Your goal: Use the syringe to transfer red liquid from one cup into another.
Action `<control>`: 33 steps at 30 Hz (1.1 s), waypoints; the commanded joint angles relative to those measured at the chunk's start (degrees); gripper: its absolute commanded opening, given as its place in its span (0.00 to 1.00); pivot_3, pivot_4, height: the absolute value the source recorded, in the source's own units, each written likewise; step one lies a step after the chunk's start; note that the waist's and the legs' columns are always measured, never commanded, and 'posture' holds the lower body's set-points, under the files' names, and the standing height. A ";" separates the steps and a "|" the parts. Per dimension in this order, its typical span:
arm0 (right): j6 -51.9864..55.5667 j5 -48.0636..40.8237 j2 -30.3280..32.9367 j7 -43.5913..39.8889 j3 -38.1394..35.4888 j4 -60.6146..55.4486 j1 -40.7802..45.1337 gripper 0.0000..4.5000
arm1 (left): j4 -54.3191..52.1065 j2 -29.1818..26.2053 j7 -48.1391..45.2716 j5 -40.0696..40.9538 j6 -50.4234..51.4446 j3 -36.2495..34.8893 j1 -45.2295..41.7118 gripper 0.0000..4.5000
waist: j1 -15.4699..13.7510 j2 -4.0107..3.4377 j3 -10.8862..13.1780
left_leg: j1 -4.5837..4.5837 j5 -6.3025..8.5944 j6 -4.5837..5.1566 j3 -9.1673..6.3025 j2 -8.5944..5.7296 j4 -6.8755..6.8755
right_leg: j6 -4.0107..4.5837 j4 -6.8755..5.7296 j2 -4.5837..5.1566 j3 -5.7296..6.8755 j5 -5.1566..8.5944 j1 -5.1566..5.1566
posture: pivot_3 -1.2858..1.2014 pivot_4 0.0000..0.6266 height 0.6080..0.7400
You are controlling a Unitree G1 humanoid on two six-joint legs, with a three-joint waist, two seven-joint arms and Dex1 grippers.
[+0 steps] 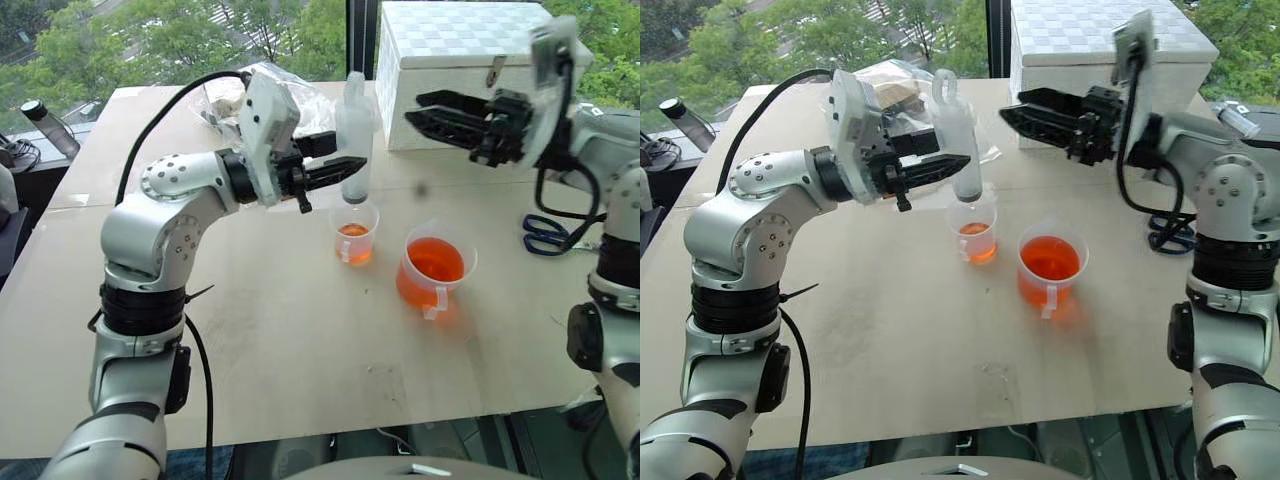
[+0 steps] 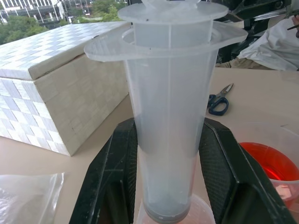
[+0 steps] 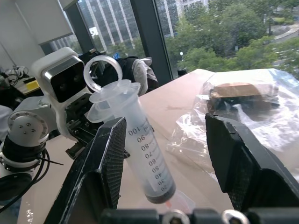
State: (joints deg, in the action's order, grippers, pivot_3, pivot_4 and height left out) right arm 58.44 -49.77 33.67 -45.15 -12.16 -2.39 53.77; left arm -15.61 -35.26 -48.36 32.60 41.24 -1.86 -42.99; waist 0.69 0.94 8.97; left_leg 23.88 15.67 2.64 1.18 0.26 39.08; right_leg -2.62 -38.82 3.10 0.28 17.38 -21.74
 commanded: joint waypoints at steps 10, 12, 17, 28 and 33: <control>0.92 -0.10 16.40 -3.22 -9.06 -0.44 -16.00 0.63 | -1.13 -21.49 2.47 11.32 25.30 -15.85 3.90 0.31 | 0.10 0.00 0.03 | -0.03 0.00 0.00 0.03 0.01 -0.19 | 0.00 0.03 0.00 -0.03 0.00 0.00 | 0.52 0.24 1.00; 0.73 0.59 18.82 -4.67 -9.01 -1.26 -20.06 0.63 | -0.17 -24.36 2.68 10.44 27.77 -15.45 7.54 0.31 | 0.06 0.00 0.03 | -0.05 0.00 0.00 0.03 0.01 -0.19 | 0.00 0.09 0.01 -0.04 0.01 0.00 | 0.52 0.24 1.00; -0.55 1.24 25.37 -12.97 -8.37 -7.34 -35.20 0.63 | 3.46 -24.07 4.87 7.97 28.40 -13.54 15.16 0.31 | -0.64 0.00 0.04 | -0.07 0.00 0.00 0.02 0.02 -0.19 | 0.01 0.25 0.02 -0.03 0.01 0.01 | 0.52 0.24 1.00; -27.42 15.32 13.74 -14.67 -8.87 -12.25 -60.95 0.65 | 8.86 -19.11 7.93 -0.07 20.22 -5.20 18.50 0.86 | -0.87 0.07 -0.08 | -0.14 0.01 -0.02 0.11 0.03 -0.26 | 0.01 0.24 0.00 -0.17 0.01 0.00 | 0.52 0.24 1.00; -34.10 18.35 9.11 -11.76 -8.99 -9.79 -60.89 0.70 | 7.76 -18.62 7.16 -2.57 10.60 -9.64 20.76 1.00 | -0.59 0.09 -0.09 | -0.21 0.00 -0.02 0.11 0.02 -0.19 | 0.01 0.15 0.03 -0.19 0.00 0.02 | 0.52 0.24 1.00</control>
State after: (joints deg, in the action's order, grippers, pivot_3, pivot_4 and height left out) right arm 26.92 -31.58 43.53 -57.94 -19.93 -12.28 -7.89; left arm -5.70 -53.44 -40.35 30.84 57.06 -7.46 -22.59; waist 0.10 1.03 8.87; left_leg 23.66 15.67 2.61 1.29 0.28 38.89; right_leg -2.61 -38.69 3.13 0.10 17.39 -21.71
